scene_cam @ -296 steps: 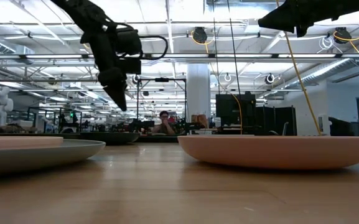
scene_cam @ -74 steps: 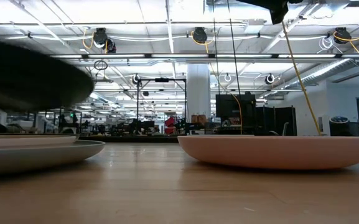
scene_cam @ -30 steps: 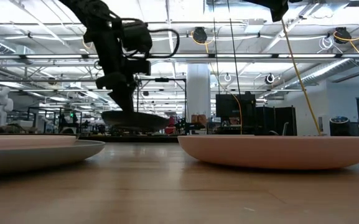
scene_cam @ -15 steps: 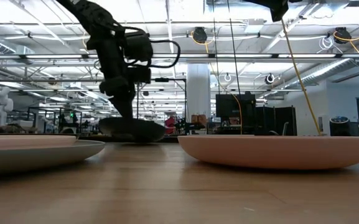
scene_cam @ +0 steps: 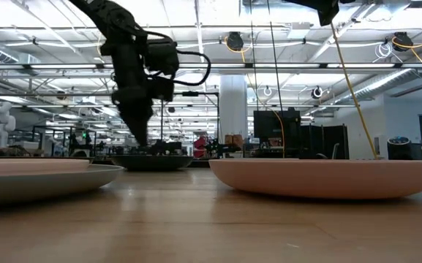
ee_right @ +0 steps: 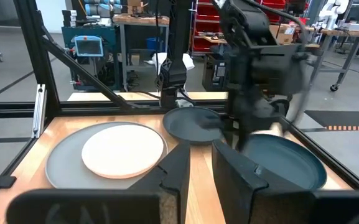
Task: Stack plastic plates
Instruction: Remove the light orange plate from the gray plate
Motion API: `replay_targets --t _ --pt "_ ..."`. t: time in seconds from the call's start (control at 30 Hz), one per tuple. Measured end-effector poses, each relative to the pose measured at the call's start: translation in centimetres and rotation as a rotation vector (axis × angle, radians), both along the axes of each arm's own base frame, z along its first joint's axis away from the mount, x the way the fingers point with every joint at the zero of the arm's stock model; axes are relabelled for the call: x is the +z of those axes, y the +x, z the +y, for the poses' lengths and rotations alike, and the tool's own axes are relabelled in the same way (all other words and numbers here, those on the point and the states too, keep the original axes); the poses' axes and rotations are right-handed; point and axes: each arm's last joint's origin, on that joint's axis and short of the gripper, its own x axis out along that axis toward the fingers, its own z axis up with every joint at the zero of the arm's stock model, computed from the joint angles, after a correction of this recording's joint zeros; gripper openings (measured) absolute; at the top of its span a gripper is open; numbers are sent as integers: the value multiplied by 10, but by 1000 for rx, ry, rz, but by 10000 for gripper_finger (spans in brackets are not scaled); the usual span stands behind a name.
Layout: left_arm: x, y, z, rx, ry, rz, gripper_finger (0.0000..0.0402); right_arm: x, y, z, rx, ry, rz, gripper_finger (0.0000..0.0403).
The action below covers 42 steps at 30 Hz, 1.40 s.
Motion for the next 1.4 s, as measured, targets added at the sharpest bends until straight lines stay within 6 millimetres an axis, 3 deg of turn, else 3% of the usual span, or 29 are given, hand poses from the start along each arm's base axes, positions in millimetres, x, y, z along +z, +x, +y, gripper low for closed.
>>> replay_targets --t 0.17,0.47,0.7,0.97,1.13,1.4 --pt "15 -4 -50 -50 -137 56 95 0 0 0 0 0 -1 61" --pt "21 -8 -148 -232 -155 99 95 1 0 0 0 6 -8 61" --pt "20 -26 -193 -156 -31 177 96 1 0 0 0 6 -8 61" --pt "22 -47 -212 -260 245 209 128 1 0 0 0 7 -7 61" --pt "20 -47 -211 -287 258 198 131 1 0 0 0 7 -7 61" --pt "-10 -67 -194 -242 240 147 131 1 0 0 1 6 -6 61"
